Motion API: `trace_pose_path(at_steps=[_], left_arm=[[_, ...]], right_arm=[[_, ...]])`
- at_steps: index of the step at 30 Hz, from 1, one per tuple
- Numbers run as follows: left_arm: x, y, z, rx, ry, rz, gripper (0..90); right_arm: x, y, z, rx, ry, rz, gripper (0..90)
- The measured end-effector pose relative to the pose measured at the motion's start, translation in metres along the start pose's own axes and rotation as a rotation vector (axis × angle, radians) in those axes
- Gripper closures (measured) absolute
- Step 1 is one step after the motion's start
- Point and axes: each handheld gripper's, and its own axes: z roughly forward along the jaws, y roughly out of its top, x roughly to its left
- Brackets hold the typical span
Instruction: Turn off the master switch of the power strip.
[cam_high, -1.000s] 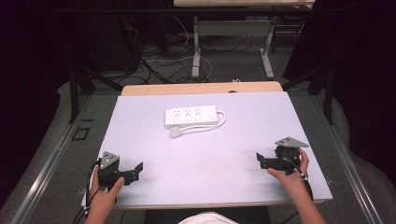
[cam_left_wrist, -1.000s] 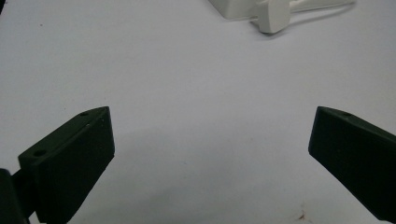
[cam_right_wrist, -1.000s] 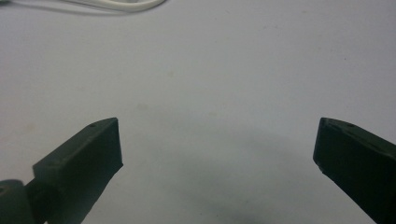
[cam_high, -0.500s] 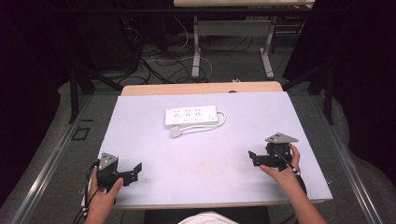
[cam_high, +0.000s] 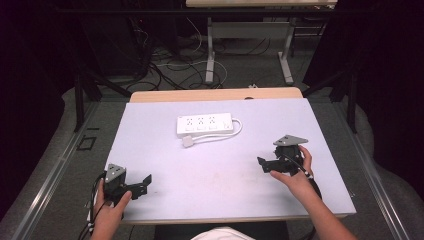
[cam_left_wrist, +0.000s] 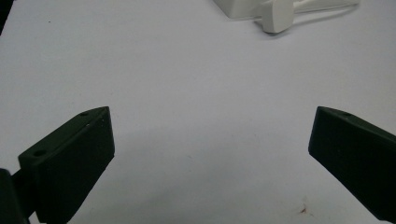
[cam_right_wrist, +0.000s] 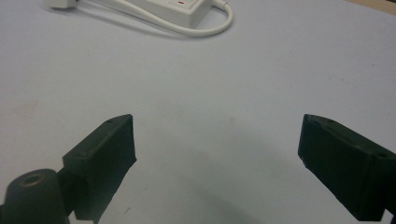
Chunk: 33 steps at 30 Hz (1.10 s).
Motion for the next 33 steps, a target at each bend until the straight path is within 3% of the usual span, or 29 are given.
trace_pose_path(at_steps=[7, 13, 15, 21, 33], left_arm=[[0.0, 0.0, -0.001, -0.005, -0.011, -0.014, 0.5], [-0.001, 0.0, -0.001, -0.011, -0.008, -0.011, 0.5], [0.001, -0.001, 0.0, -0.002, -0.012, -0.023, 0.5], [0.0, -0.001, 0.0, -0.004, -0.009, -0.003, 0.5], [0.0, -0.001, -0.001, -0.002, -0.006, -0.005, 0.5]], right_arm=[[0.0, 0.014, 0.002, 0.004, 0.018, -0.005, 15.2], [0.005, 0.033, 0.01, 0.02, 0.074, 0.002, 23.3], [0.005, 0.04, 0.012, 0.008, 0.076, -0.01, 25.3], [0.005, 0.057, 0.016, -0.008, 0.085, -0.027, 28.0], [0.005, 0.072, 0.024, -0.008, 0.094, -0.047, 32.2]])
